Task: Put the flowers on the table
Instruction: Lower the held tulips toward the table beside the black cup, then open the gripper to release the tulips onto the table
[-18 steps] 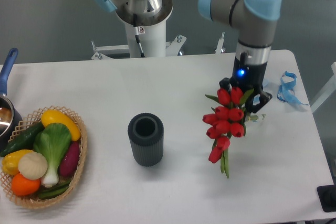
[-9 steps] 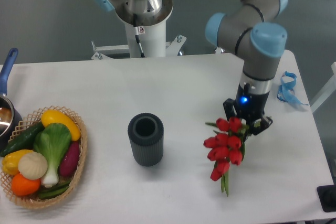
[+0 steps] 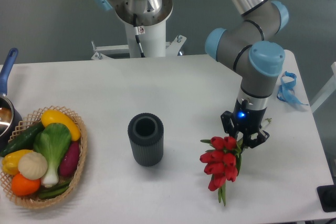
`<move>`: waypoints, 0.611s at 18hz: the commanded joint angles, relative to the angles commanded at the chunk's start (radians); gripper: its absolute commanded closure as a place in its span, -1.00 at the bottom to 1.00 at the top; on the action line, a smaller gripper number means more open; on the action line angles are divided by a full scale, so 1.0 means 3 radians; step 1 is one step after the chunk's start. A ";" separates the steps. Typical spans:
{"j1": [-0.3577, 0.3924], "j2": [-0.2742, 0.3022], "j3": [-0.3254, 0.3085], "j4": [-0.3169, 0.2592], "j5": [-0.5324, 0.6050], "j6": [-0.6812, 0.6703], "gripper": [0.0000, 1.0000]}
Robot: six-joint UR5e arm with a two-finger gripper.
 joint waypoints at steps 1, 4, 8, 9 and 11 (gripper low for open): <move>0.0000 -0.0005 -0.0005 0.0005 0.0000 0.0020 -0.28; -0.0005 0.0000 -0.0026 0.0021 0.0000 0.0036 -0.85; -0.0005 0.0030 -0.0010 0.0021 0.0000 0.0041 -1.00; 0.0000 0.0051 0.0000 0.0021 0.0010 0.0041 -1.00; 0.0000 0.0173 0.0081 0.0015 0.0208 0.0041 -1.00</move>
